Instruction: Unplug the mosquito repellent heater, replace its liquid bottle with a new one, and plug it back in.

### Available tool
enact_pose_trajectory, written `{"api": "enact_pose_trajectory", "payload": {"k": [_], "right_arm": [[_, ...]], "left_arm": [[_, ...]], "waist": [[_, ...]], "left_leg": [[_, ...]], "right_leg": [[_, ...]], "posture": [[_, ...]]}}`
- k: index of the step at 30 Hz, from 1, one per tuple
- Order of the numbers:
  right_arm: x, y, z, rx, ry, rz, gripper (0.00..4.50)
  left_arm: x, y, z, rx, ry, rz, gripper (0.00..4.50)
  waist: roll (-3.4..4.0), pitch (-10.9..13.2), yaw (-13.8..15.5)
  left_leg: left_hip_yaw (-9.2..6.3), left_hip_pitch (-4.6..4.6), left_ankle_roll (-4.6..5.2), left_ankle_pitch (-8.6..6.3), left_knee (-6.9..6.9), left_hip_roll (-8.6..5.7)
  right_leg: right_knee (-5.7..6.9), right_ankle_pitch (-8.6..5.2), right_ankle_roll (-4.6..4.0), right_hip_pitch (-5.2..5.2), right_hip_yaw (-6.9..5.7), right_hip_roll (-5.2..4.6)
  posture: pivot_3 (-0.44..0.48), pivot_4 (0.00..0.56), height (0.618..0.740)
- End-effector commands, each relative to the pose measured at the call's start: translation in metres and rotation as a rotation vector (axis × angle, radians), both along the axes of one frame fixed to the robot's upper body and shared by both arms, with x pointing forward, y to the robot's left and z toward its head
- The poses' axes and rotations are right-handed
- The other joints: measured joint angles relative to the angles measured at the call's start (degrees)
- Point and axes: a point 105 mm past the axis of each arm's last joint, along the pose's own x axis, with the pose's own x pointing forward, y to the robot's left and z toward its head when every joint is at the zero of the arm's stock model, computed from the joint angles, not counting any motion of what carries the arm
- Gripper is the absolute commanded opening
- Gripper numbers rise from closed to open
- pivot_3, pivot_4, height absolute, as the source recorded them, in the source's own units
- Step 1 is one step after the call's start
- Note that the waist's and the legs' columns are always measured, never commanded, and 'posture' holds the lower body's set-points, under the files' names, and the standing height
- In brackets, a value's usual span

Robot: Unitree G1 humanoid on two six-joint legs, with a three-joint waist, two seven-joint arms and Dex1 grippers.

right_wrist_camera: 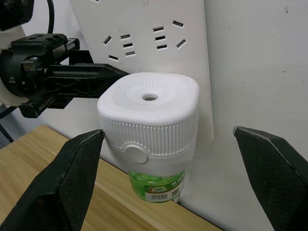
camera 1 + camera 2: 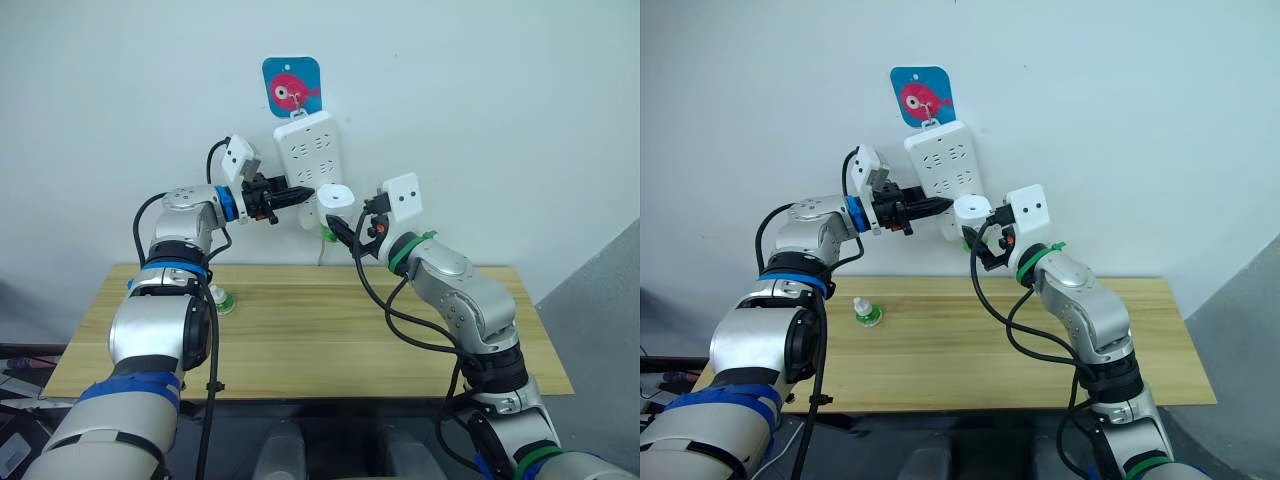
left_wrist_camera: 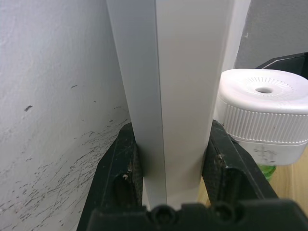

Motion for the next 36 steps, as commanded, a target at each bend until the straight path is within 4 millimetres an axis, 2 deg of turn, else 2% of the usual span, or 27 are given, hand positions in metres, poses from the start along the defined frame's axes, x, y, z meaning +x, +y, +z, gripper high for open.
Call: {"api": "enact_pose_trajectory", "payload": {"k": [1, 16, 22, 36], "right_arm": [[-0.003, 0.008, 0.019, 0.036, -0.048, 0.03, 4.5], [-0.006, 0.029, 0.027, 0.063, -0.051, 0.109, 4.5], [-0.015, 0.037, 0.029, 0.073, -0.048, 0.187, 4.5], [0.012, 0.026, 0.022, -0.091, -0.126, 0.018, 4.5]], "left_arm": [[-0.003, -0.02, 0.013, -0.019, -0.054, -0.078, 1.37], [-0.002, -0.019, 0.014, -0.011, -0.062, -0.07, 1.37], [-0.002, -0.018, 0.014, -0.009, -0.065, -0.068, 1.37], [-0.001, -0.02, 0.014, -0.011, -0.071, -0.063, 1.37]], "waist": [[0.03, 0.05, 0.0], [0.11, 0.48, -0.11], [0.02, 0.54, 0.07], [0.0, 0.59, 0.14]], "left_leg": [[0.0, 0.0, 0.01, 0.0, 0.0, 0.0], [0.0, 0.08, 0.04, 0.04, 0.0, 0.0], [-0.03, -0.06, 0.06, 0.04, -0.09, 0.0], [-0.11, -0.11, 0.06, 0.04, -0.07, -0.01]], "right_leg": [[0.01, 0.0, 0.0, 0.0, 0.0, 0.0], [0.16, -0.01, -0.02, -0.02, 0.01, 0.01], [-0.07, -0.08, -0.11, -0.02, -0.07, -0.01], [-0.14, -0.09, -0.09, -0.01, -0.17, -0.02]], "posture": [[0.189, 0.148, 0.74], [0.19, 0.148, 0.74], [0.19, 0.15, 0.74], [0.189, 0.148, 0.74]]}}
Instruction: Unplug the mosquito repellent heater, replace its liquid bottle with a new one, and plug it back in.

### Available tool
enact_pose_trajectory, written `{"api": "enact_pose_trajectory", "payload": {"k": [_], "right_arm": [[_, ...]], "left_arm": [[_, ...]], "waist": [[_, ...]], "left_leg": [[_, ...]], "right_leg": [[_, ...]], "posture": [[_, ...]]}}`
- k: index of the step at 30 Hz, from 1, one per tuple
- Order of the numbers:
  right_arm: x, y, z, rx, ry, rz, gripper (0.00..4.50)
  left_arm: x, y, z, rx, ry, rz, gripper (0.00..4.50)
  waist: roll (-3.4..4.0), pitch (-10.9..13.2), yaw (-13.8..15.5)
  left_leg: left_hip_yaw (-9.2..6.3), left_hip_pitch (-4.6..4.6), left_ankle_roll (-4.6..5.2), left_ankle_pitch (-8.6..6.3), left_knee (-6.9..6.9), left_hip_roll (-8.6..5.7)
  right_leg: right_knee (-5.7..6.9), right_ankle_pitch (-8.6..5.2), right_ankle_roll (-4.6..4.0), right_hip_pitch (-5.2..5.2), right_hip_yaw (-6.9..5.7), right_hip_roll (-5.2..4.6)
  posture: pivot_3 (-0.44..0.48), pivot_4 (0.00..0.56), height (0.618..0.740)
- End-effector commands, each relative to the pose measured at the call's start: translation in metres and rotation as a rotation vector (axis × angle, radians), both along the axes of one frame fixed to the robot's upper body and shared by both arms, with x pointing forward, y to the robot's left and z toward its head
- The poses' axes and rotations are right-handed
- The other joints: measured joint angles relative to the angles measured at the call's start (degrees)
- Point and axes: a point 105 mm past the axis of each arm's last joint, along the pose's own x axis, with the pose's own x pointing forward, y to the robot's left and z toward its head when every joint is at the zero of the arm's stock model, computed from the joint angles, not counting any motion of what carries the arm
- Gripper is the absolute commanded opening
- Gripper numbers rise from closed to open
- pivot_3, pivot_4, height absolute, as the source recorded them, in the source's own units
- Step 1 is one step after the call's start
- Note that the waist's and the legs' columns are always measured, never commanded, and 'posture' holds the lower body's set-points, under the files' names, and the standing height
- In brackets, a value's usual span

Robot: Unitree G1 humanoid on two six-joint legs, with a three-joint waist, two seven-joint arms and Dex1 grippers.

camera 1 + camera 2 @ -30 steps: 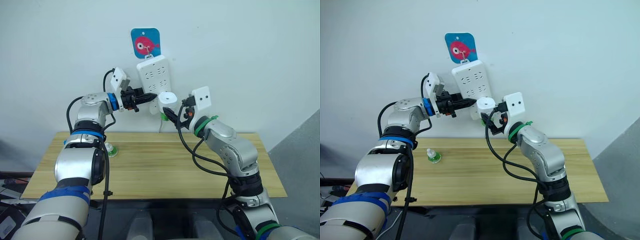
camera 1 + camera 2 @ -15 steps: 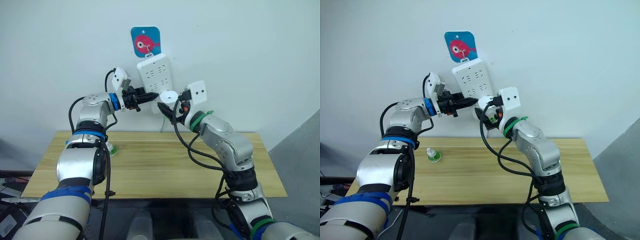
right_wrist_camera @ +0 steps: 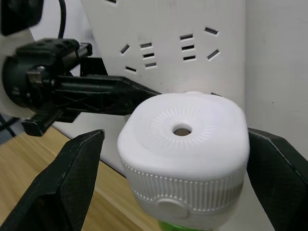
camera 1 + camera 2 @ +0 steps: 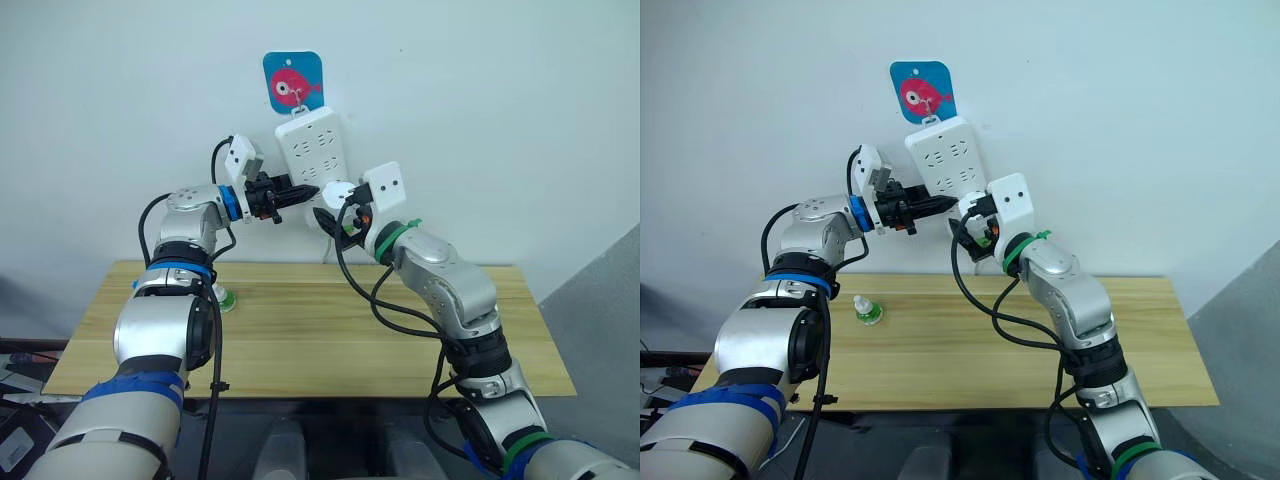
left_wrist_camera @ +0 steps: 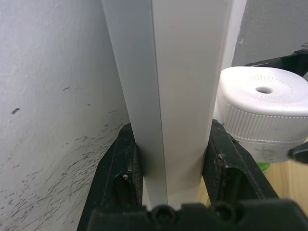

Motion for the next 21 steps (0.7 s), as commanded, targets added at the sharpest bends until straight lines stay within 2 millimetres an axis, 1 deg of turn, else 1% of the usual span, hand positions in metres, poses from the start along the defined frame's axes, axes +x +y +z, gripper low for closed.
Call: {"api": "enact_pose_trajectory", "payload": {"k": [1, 7, 10, 12, 13, 18, 21], "right_arm": [[0.002, 0.003, 0.015, 0.003, -0.071, -0.019, 4.5], [0.003, 0.0, 0.021, 0.049, -0.082, -0.041, 4.5], [0.002, -0.003, 0.022, 0.06, -0.09, -0.04, 3.92], [0.0, -0.003, 0.022, 0.054, -0.095, -0.033, 3.22], [-0.001, -0.003, 0.021, 0.044, -0.099, -0.026, 3.12], [-0.006, -0.006, 0.019, 0.014, -0.112, -0.015, 3.12], [-0.014, -0.015, 0.019, -0.015, -0.13, -0.02, 3.12]], "left_arm": [[0.0, -0.013, 0.012, 0.006, -0.051, -0.035, 1.37], [0.0, -0.013, 0.012, 0.005, -0.052, -0.031, 1.37], [0.0, -0.013, 0.011, 0.004, -0.053, -0.032, 1.37], [0.0, -0.013, 0.011, 0.005, -0.052, -0.031, 1.37], [0.0, -0.013, 0.01, 0.005, -0.051, -0.031, 1.37], [0.001, -0.012, 0.009, 0.009, -0.05, -0.02, 1.37], [0.003, -0.009, 0.006, 0.021, -0.047, 0.004, 1.37]], "waist": [[-0.01, 0.0, 0.05], [-0.02, 0.02, 0.21], [-0.01, 0.03, 0.23], [-0.02, 0.02, 0.23], [-0.01, 0.03, 0.24], [-0.01, 0.02, 0.56], [-0.02, 0.02, 0.91]], "left_leg": [[0.0, 0.0, 0.0, 0.0, 0.0, 0.0], [-0.03, -0.03, 0.0, 0.0, 0.0, -0.01], [-0.04, -0.03, 0.0, 0.0, 0.0, -0.01], [-0.04, -0.03, 0.0, 0.0, 0.0, -0.01], [-0.04, -0.03, 0.0, 0.0, 0.0, -0.01], [-0.1, -0.1, 0.0, 0.0, -0.01, -0.01], [-0.21, -0.24, 0.0, 0.0, -0.02, -0.01]], "right_leg": [[0.0, 0.0, 0.0, 0.0, 0.0, 0.0], [-0.02, 0.0, 0.0, 0.0, -0.02, -0.01], [-0.02, 0.0, 0.0, 0.0, -0.04, -0.02], [-0.02, 0.0, 0.0, 0.0, -0.03, -0.02], [-0.02, 0.0, 0.0, 0.0, -0.05, -0.02], [-0.12, 0.0, 0.0, 0.0, -0.11, -0.02], [-0.32, 0.04, -0.06, 0.0, -0.23, -0.04]], "posture": [[0.189, 0.148, 0.74], [0.191, 0.142, 0.74], [0.191, 0.142, 0.74], [0.188, 0.138, 0.74], [0.188, 0.138, 0.74], [0.184, 0.133, 0.74], [0.177, 0.128, 0.74]]}}
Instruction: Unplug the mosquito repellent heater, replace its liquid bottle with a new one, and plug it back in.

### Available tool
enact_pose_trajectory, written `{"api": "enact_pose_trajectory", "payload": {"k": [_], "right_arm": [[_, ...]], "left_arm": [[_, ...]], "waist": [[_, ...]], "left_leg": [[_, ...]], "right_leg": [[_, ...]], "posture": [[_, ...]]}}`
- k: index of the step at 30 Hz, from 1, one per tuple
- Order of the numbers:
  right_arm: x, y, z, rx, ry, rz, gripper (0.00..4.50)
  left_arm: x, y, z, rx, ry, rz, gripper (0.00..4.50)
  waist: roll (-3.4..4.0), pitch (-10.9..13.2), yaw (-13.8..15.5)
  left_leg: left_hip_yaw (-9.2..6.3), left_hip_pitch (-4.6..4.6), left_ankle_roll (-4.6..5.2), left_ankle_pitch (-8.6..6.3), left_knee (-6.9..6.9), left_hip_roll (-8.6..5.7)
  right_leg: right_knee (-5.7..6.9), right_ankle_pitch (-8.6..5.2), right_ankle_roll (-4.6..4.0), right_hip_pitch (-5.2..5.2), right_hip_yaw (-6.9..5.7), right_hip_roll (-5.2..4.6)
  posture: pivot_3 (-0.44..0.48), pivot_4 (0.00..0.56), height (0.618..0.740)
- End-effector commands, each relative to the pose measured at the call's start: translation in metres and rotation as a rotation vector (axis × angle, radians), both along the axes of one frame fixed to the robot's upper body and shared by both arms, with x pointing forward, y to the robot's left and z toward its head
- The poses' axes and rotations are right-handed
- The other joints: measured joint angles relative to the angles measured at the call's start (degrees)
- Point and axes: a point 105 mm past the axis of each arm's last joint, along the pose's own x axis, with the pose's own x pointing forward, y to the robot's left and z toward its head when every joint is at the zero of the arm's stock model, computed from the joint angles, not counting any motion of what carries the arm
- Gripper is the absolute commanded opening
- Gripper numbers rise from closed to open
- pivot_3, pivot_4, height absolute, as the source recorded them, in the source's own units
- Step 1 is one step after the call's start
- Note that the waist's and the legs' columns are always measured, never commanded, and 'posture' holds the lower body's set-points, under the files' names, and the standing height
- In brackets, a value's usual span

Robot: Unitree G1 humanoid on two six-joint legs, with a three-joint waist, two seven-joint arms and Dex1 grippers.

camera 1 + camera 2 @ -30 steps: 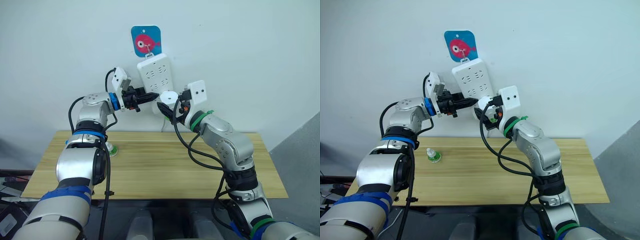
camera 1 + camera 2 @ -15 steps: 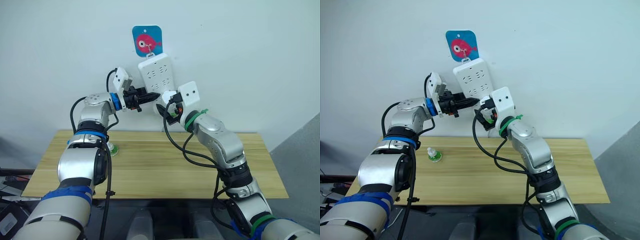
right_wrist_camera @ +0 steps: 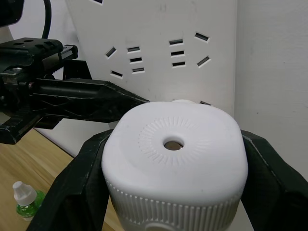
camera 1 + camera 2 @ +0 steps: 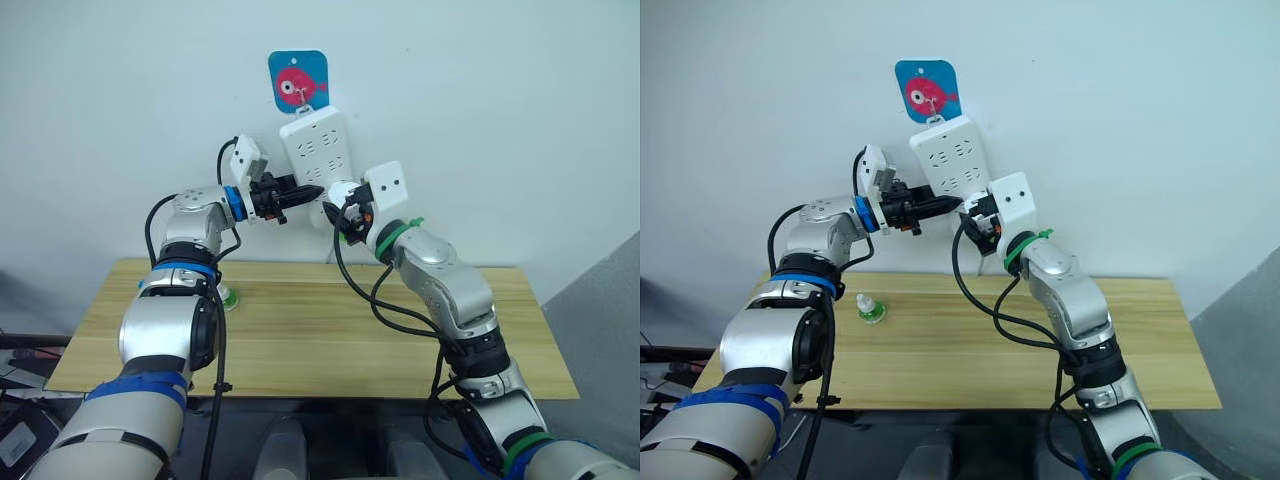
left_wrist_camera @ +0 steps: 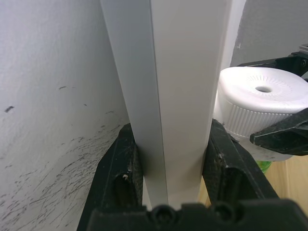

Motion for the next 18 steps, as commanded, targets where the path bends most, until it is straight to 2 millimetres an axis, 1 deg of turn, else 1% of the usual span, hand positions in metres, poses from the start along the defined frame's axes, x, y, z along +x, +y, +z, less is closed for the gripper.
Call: {"api": "enact_pose_trajectory", "payload": {"k": [1, 3, 6, 10, 12, 14, 15, 18], "right_arm": [[-0.02, -0.005, 0.018, -0.006, -0.081, 0.039, 3.12], [-0.029, -0.012, 0.02, -0.021, -0.084, 0.048, 3.12], [-0.036, -0.016, 0.021, -0.037, -0.078, 0.057, 3.12], [-0.041, -0.019, 0.024, -0.044, -0.07, 0.051, 3.12], [-0.04, -0.02, 0.024, -0.038, -0.06, 0.036, 3.12], [-0.037, -0.025, 0.022, -0.039, -0.054, 0.01, 3.12], [-0.036, -0.028, 0.021, -0.04, -0.051, -0.003, 3.12], [-0.033, -0.037, 0.019, -0.027, -0.043, -0.04, 3.12]], "left_arm": [[0.004, 0.0, 0.005, 0.041, -0.039, 0.029, 1.37], [0.005, 0.003, 0.003, 0.057, -0.04, 0.044, 1.37], [0.006, 0.006, 0.002, 0.068, -0.04, 0.057, 1.37], [0.005, 0.008, -0.001, 0.075, -0.038, 0.061, 1.37], [0.005, 0.011, -0.002, 0.068, -0.032, 0.061, 1.37], [0.005, 0.016, -0.003, 0.052, -0.022, 0.078, 2.08], [0.005, 0.018, -0.003, 0.043, -0.017, 0.086, 2.27], [0.004, 0.03, -0.007, 0.044, -0.01, 0.114, 3.18]], "waist": [[-0.01, 0.0, 0.35], [-0.01, -0.01, 0.46], [0.0, 0.0, 0.05], [0.0, -0.01, -0.93], [-0.01, -0.03, -1.25], [-0.01, -0.03, -1.52], [-0.01, -0.03, -1.85], [-0.01, -0.03, -2.75]], "left_leg": [[-0.01, -0.03, 0.0, 0.0, 0.0, -0.01], [-0.14, -0.11, -0.01, -0.01, -0.01, -0.11], [-0.14, -0.1, -0.02, -0.02, 0.0, -0.14], [-0.25, 0.02, 0.03, 0.04, 0.04, -0.1], [-0.24, 0.06, 0.03, 0.09, 0.1, -0.12], [-0.24, 0.06, 0.02, 0.11, 0.19, -0.14], [-0.23, 0.06, 0.02, 0.11, 0.21, -0.14], [-0.23, 0.02, 0.01, 0.11, 0.21, -0.14]], "right_leg": [[-0.03, 0.02, -0.03, 0.0, 0.0, -0.01], [-0.05, 0.05, -0.1, 0.01, 0.07, -0.03], [0.01, 0.05, -0.1, 0.0, 0.12, -0.03], [0.15, -0.03, 0.06, 0.06, 0.05, 0.05], [0.28, -0.01, 0.07, 0.07, 0.08, 0.05], [0.36, -0.01, 0.08, 0.06, 0.09, 0.05], [0.38, -0.01, 0.08, 0.06, 0.1, 0.04], [0.39, -0.01, 0.08, 0.04, 0.11, 0.04]], "posture": [[0.177, 0.128, 0.74], [0.171, 0.127, 0.74], [0.155, 0.124, 0.74], [0.123, 0.117, 0.74], [0.082, 0.107, 0.74], [0.072, 0.106, 0.74], [0.057, 0.108, 0.74], [0.053, 0.105, 0.74]]}}
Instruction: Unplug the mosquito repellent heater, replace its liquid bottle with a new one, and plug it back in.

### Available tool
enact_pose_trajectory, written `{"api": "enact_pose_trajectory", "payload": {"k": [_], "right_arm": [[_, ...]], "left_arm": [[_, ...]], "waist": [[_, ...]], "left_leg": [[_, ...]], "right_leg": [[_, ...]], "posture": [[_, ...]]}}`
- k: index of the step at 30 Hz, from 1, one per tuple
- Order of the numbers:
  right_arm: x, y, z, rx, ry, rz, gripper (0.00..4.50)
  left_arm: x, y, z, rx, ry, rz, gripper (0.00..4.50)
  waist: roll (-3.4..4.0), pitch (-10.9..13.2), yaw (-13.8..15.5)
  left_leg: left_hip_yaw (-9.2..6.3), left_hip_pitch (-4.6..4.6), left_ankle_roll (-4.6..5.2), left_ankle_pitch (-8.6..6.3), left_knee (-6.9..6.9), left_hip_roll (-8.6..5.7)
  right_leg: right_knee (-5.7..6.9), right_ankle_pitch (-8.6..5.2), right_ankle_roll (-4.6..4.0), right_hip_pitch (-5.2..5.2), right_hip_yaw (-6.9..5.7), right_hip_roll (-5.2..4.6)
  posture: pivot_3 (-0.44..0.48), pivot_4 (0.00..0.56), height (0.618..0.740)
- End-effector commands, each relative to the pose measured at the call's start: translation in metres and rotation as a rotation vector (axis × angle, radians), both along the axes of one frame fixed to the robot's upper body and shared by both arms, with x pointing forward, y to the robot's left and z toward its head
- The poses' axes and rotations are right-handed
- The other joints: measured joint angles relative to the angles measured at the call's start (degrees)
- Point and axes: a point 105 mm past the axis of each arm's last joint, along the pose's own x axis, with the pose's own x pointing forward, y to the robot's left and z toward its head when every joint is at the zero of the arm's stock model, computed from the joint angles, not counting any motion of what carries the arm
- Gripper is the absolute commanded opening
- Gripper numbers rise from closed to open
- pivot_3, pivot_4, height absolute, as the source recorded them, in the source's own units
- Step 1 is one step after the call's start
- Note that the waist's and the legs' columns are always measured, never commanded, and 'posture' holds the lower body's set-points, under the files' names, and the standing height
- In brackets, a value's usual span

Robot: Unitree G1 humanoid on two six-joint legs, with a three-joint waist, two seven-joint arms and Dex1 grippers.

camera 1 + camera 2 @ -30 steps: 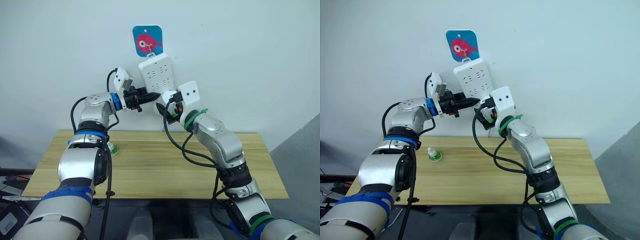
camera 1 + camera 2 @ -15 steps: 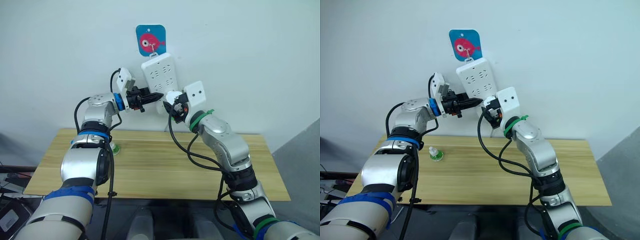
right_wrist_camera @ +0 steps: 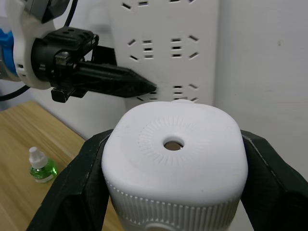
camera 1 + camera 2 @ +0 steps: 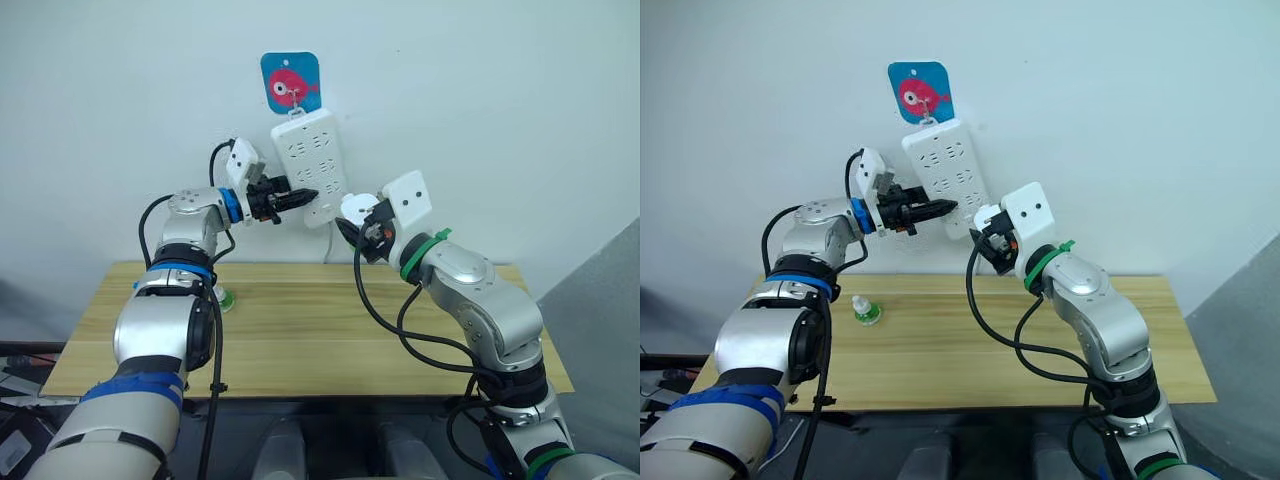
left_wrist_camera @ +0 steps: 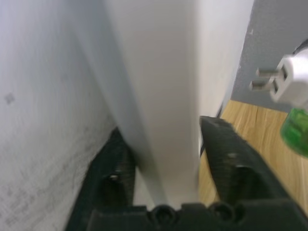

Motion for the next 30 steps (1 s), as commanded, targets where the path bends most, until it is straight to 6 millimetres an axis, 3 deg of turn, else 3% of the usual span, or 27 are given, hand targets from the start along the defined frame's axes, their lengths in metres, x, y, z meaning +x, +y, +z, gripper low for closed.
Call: {"api": "enact_pose_trajectory", "payload": {"k": [1, 4, 9, 16, 21, 23, 27, 30], "right_arm": [[0.001, -0.017, 0.013, 0.05, -0.051, -0.064, 3.12], [0.004, -0.027, 0.008, 0.06, -0.036, -0.103, 3.12], [0.011, -0.049, 0.002, 0.072, -0.016, -0.163, 3.12], [0.02, -0.082, 0.0, 0.247, 0.069, -0.217, 3.12], [0.02, -0.103, 0.001, 0.407, 0.149, -0.23, 3.12], [0.02, -0.108, 0.001, 0.431, 0.167, -0.234, 3.12], [0.019, -0.106, 0.005, 0.607, 0.247, -0.194, 3.12], [0.017, -0.102, 0.009, 0.745, 0.316, -0.146, 3.12]], "left_arm": [[-0.001, 0.014, 0.005, 0.005, -0.024, 0.036, 3.51], [-0.005, 0.03, -0.004, 0.017, -0.019, 0.078, 4.4], [-0.016, 0.047, -0.009, 0.025, -0.082, 0.149, 4.45], [-0.062, 0.043, -0.007, -0.022, -0.186, 0.235, 4.45], [-0.105, 0.014, -0.021, -0.044, -0.193, 0.265, 4.45], [-0.112, 0.009, -0.024, -0.072, -0.178, 0.301, 4.45], [-0.127, -0.036, -0.032, -0.086, -0.163, 0.147, 4.45], [-0.124, -0.066, -0.031, -0.083, -0.202, 0.069, 4.45]], "waist": [[0.0, 0.0, -0.44], [0.01, 0.0, -1.59], [0.06, 0.05, -2.08], [0.11, 0.12, -0.9], [0.23, 0.29, 0.27], [0.29, 0.43, 0.72], [0.56, 0.86, 1.53], [0.73, 1.0, 1.67]], "left_leg": [[0.0, -0.01, 0.0, 0.0, 0.0, 0.0], [0.0, -0.01, 0.0, 0.0, -0.15, 0.03], [-0.01, 0.09, 0.0, 0.0, -0.19, 0.1], [0.02, 0.3, 0.0, 0.0, -0.19, 0.16], [0.16, 0.46, 0.0, 0.0, -0.2, 0.15], [0.24, 0.54, 0.0, 0.0, -0.2, 0.14], [0.37, 0.75, 0.09, 0.06, -0.19, 0.18], [0.57, 0.81, 0.1, 0.07, -0.19, 0.18]], "right_leg": [[0.0, 0.0, 0.0, -0.02, 0.01, 0.0], [0.03, 0.02, -0.05, -0.09, -0.01, 0.0], [0.3, -0.03, -0.08, -0.12, -0.03, 0.04], [0.5, -0.08, -0.14, -0.05, 0.03, 0.05], [0.46, -0.09, -0.14, 0.07, 0.2, 0.02], [0.45, -0.1, -0.14, 0.1, 0.26, 0.0], [0.48, -0.07, -0.18, 0.21, 0.3, 0.04], [0.45, -0.07, -0.17, 0.29, 0.37, 0.01]], "posture": [[0.043, 0.112, 0.74], [0.045, 0.113, 0.74], [0.133, 0.132, 0.74], [0.226, 0.143, 0.74], [0.253, 0.152, 0.74], [0.264, 0.153, 0.74], [0.265, 0.155, 0.74], [0.262, 0.158, 0.74]]}}
